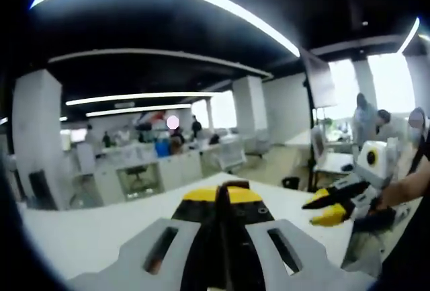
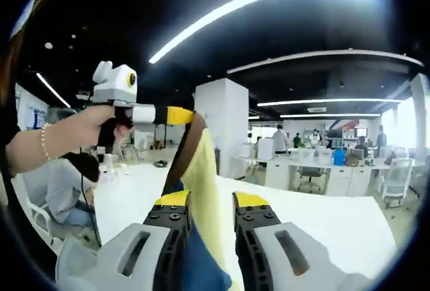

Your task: Fold the garment on the visible template until the final outline fits inside the template.

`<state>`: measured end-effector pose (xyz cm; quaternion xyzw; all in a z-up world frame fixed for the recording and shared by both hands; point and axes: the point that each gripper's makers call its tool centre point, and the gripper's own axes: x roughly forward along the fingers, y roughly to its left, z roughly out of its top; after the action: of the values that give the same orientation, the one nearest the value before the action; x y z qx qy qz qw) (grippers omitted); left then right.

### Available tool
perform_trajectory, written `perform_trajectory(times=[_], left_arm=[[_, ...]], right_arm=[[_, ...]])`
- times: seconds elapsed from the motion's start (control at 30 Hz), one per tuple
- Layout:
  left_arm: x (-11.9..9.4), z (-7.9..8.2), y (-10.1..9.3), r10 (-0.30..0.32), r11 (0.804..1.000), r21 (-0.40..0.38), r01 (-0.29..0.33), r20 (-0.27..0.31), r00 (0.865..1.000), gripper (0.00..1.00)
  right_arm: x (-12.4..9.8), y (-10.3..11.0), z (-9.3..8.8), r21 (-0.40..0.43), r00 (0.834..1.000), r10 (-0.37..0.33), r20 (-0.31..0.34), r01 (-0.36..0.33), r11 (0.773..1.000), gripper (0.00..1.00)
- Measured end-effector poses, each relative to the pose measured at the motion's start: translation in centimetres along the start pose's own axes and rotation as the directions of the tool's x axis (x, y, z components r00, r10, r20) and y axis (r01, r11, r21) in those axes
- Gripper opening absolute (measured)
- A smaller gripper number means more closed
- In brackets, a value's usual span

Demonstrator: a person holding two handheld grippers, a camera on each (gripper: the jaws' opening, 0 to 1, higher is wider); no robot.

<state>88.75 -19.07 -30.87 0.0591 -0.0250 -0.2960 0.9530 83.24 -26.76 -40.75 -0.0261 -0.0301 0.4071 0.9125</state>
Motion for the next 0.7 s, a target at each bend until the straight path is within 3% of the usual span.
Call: perform_trajectory(times=[0.07, 0.13, 0.23, 0.3, 0.37, 0.53, 0.6, 0.7], left_arm=[[0.1, 0.2, -0.1, 0.007, 1.0, -0.001, -0.007, -0.006, 1.0, 0.0], [0.3, 0.4, -0.1, 0.024, 1.0, 0.004, -0.024, -0.019, 1.0, 0.0], [0.5, 0.5, -0.3, 0.033, 0.999, 0.008, -0.033, -0.027, 0.999, 0.0], [0.7, 0.6, -0.4, 0.039, 0.999, 0.005, -0.039, -0.025, 0.999, 0.0], [0.8, 0.7, -0.4, 0.04, 0.999, 0.002, -0.04, -0.026, 0.999, 0.0], [1.1, 1.0, -0.9, 0.036, 0.999, -0.009, -0.037, -0.025, 0.999, 0.0], [1.2, 1.2, -1.2, 0.033, 0.999, -0.013, -0.033, -0.023, 0.999, 0.0], [1.3, 1.5, -1.3, 0.033, 0.999, -0.018, -0.034, -0.024, 0.999, 0.0]], right_arm=[[0.2, 0.7, -0.9, 0.017, 0.998, -0.028, -0.064, 0.029, 0.999, 0.36], [0.4, 1.5, -0.3, -0.008, 0.997, -0.062, -0.042, 0.062, 0.998, 0.33], [0.6, 2.9, 0.2, -0.163, 0.992, -0.117, -0.04, 0.109, 0.981, 0.31], [1.0, 4.3, 0.5, -0.194, 0.993, -0.113, -0.023, 0.107, 0.975, 0.3], [1.5, 5.0, 0.5, -0.285, 0.991, -0.127, -0.029, 0.114, 0.952, 0.26], [2.7, 5.4, 0.0, -0.367, 0.987, -0.155, -0.036, 0.132, 0.921, 0.23], [3.2, 5.2, -0.6, -0.436, 0.983, -0.175, -0.061, 0.131, 0.891, 0.23], [3.9, 4.9, -0.8, -0.43, 0.979, -0.194, -0.056, 0.152, 0.89, 0.22]])
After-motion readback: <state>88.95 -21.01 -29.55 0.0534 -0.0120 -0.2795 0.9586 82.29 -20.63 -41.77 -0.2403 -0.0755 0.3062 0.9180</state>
